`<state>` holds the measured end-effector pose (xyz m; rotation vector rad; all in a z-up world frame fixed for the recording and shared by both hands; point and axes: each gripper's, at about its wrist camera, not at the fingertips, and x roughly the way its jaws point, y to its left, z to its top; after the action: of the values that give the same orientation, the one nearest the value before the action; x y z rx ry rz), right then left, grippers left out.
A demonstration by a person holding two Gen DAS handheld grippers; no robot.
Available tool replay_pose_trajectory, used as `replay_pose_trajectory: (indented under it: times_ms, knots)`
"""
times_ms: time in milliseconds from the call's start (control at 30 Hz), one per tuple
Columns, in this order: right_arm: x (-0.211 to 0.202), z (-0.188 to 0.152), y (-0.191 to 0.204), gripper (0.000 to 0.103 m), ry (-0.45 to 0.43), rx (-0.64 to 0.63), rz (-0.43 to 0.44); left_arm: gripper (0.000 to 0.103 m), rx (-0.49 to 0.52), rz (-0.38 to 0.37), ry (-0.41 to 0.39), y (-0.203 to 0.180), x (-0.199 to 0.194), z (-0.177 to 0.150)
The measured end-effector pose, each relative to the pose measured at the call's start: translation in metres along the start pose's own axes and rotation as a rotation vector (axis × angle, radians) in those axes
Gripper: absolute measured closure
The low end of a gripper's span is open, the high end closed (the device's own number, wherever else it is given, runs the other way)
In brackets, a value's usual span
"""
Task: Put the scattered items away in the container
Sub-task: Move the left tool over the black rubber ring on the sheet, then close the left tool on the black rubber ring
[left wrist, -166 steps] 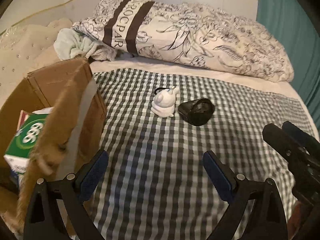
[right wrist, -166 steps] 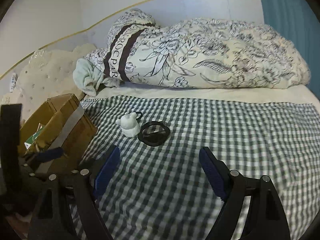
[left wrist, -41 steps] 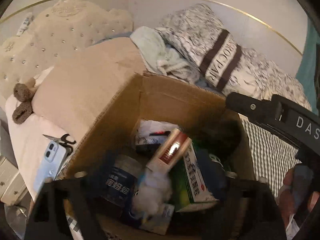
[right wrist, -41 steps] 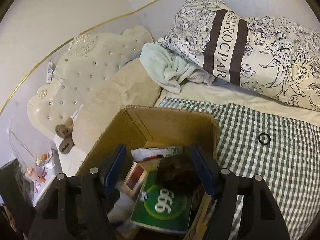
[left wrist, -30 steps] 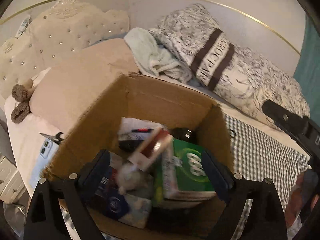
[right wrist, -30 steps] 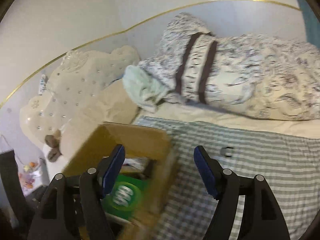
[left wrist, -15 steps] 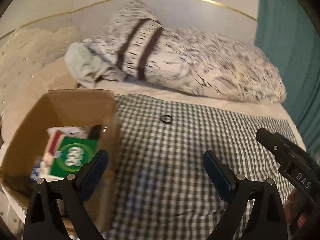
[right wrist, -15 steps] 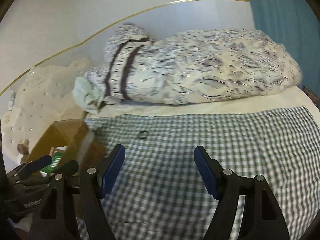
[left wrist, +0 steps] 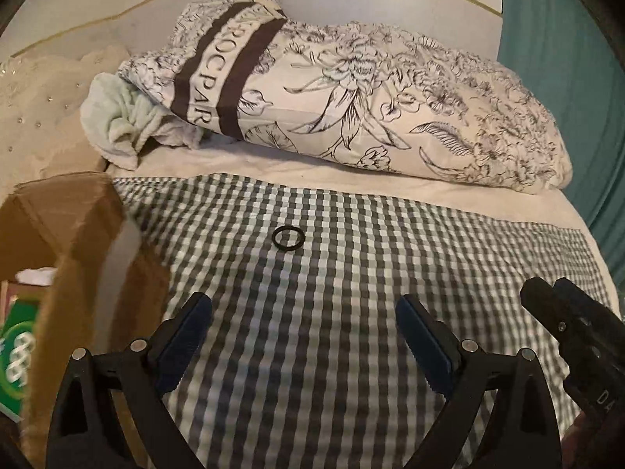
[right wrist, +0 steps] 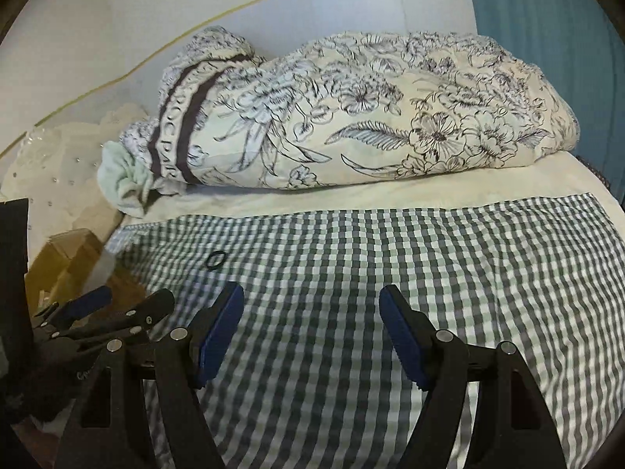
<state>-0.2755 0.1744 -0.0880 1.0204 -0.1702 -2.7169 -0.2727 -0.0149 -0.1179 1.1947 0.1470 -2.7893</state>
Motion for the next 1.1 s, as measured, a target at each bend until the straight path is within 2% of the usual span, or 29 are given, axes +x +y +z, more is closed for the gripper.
replay_pose_trajectory:
  times_ms: [267,400,533,633,700,767,833,900,933,1000,1100]
  knots:
    - [0.070,0.024,0.004,0.031,-0.014,-0.049,-0.056,0.005,-0.035,0.030,0.021,0.011,0.067,0.021]
    - [0.091,0.013,-0.001,0.031,-0.038,-0.043,-0.111,0.005,-0.086,0.047,0.043,0.026,0.100,0.025]
    - [0.106,0.002,0.003,0.031,-0.008,-0.105,-0.109,0.005,-0.073,0.089,0.061,0.029,0.128,0.023]
    - [0.112,-0.002,0.005,0.031,0.012,-0.116,-0.073,0.005,-0.110,0.088,0.125,0.031,0.152,0.026]
    - [0.114,-0.003,0.004,0.031,0.023,-0.111,-0.061,0.006,-0.127,0.093,0.123,0.032,0.159,0.030]
    - [0.116,-0.004,0.003,0.031,0.030,-0.098,-0.050,0.020,-0.117,0.074,0.115,0.030,0.161,0.033]
    - [0.116,-0.005,0.001,0.031,0.031,-0.088,-0.040,0.062,-0.084,0.043,0.109,0.026,0.159,0.035]
    - [0.116,-0.005,0.000,0.029,0.033,-0.081,-0.034,0.084,-0.058,0.014,0.115,0.021,0.157,0.036]
    - [0.116,-0.004,-0.001,0.029,0.032,-0.077,-0.030,0.089,-0.050,0.004,0.120,0.019,0.156,0.036]
    - [0.114,-0.003,-0.002,0.029,0.026,-0.068,-0.023,0.094,-0.058,-0.005,0.122,0.019,0.150,0.033]
    - [0.112,-0.002,-0.002,0.029,0.016,-0.062,-0.019,0.096,-0.050,-0.004,0.116,0.017,0.135,0.028]
